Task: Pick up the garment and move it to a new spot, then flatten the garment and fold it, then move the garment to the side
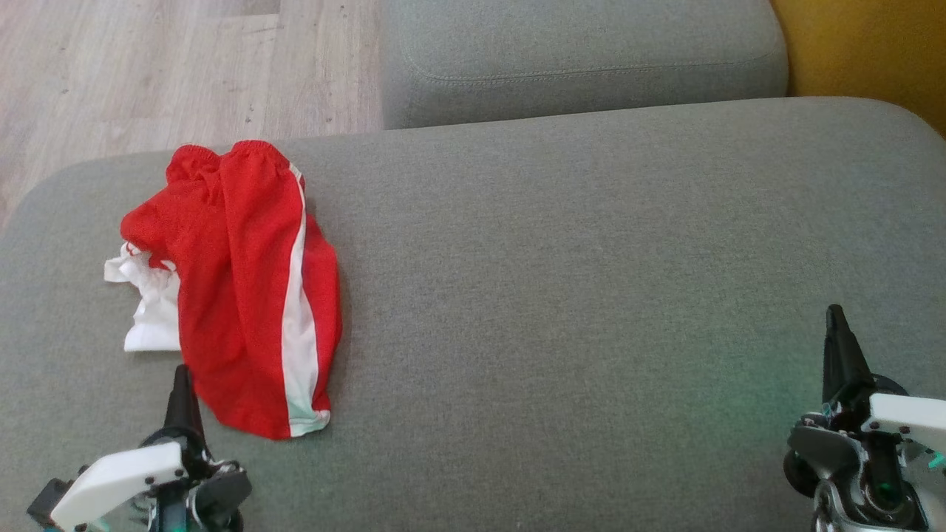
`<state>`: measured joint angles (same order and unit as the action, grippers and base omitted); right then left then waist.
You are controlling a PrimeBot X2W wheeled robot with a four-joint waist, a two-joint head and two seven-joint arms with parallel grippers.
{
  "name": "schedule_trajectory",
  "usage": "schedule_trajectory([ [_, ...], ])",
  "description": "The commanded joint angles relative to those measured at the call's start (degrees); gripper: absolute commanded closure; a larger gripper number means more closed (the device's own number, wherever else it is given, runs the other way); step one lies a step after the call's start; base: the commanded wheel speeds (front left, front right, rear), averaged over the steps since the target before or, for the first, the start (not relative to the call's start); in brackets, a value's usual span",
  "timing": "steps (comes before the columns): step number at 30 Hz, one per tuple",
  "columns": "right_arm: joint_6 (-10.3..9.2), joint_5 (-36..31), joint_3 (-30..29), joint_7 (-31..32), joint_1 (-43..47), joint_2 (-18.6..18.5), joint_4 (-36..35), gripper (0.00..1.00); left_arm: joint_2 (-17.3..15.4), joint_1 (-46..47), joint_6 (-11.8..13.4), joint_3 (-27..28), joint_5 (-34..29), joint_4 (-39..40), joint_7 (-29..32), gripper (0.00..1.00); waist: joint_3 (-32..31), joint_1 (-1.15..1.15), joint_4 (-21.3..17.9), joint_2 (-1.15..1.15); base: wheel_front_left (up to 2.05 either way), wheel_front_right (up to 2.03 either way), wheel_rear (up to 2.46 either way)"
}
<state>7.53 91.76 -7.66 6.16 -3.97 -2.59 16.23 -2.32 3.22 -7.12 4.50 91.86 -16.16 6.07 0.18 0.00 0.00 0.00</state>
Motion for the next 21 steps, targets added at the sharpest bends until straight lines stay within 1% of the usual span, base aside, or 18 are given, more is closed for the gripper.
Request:
schedule_trajectory([
  [1, -0.04, 0.42, 1.17, 0.31, -2.21, -0.29, -2.21, 1.0, -0.55, 2.97, -0.36, 2.0, 0.33, 2.13, 0.4, 1.0, 0.0, 0.0, 0.0, 0.0, 0.0, 0.0, 0.0],
  [2, -0.04, 0.42, 1.17, 0.31, -2.21, -0.29, -2.21, 1.0, -0.55, 2.97, -0.36, 2.0, 0.33, 2.13, 0.4, 1.0, 0.0, 0.0, 0.0, 0.0, 0.0, 0.0, 0.0],
  [3, 0.0, -0.02, 0.03, -0.02, 0.01, 0.02, 0.2, 0.0, 0.03, -0.03, 0.05, -0.02, -0.01, -0.21, -0.03, 0.0, 0.0, 0.0, 0.0, 0.0, 0.0, 0.0, 0.0],
  [7, 0.0, -0.06, 0.24, -0.11, 0.9, 0.12, 2.36, 0.0, 0.23, -0.96, 0.06, -0.22, -0.03, -2.3, -0.12, 0.0, 0.02, 0.0, 0.0, 0.0, 0.0, 0.0, 0.0],
  [13, 0.0, -0.89, 1.1, -1.13, 0.96, 0.1, 1.55, 0.0, 0.19, -1.25, 0.04, -0.51, -0.4, -1.44, -1.14, 0.0, -0.02, 0.0, -0.09, 0.0, 0.0, 0.0, 0.0],
  [21, 0.0, -3.59, 1.36, -2.48, 0.98, 0.07, 1.06, 0.0, 0.14, -1.49, 0.02, 0.13, -1.61, -0.75, -2.48, 0.0, -0.09, 0.0, -0.09, 0.0, 0.0, 0.0, 0.0],
])
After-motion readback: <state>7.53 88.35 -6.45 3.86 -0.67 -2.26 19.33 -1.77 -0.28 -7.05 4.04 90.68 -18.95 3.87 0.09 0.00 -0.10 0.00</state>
